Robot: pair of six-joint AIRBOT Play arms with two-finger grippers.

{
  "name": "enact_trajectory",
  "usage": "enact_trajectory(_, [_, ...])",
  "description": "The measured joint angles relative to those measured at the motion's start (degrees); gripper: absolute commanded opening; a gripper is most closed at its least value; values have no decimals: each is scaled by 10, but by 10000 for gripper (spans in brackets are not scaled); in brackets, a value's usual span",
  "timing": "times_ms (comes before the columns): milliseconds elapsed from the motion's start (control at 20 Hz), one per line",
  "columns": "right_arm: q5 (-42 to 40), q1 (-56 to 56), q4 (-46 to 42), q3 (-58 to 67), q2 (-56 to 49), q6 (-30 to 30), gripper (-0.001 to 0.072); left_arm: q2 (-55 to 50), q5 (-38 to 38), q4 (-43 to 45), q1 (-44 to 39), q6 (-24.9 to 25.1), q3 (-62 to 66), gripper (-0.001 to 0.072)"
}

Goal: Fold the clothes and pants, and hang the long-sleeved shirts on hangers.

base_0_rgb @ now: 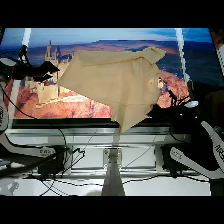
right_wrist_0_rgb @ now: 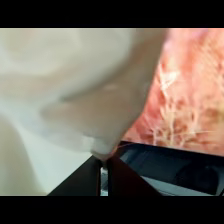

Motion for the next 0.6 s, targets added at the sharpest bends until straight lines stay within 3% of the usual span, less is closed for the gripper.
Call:
enact_trajectory(300, [31, 0, -156, 127, 45, 56, 13, -2, -11, 14, 8, 1, 0, 676])
enact_trajectory(400, [47, 0, -210, 162, 56, 69, 13, -4, -41, 57, 9, 3, 0, 473])
enact_trajectory(600, [59, 0, -255, 192, 64, 82, 14, -26, -133, 107, 2, 23, 0, 465])
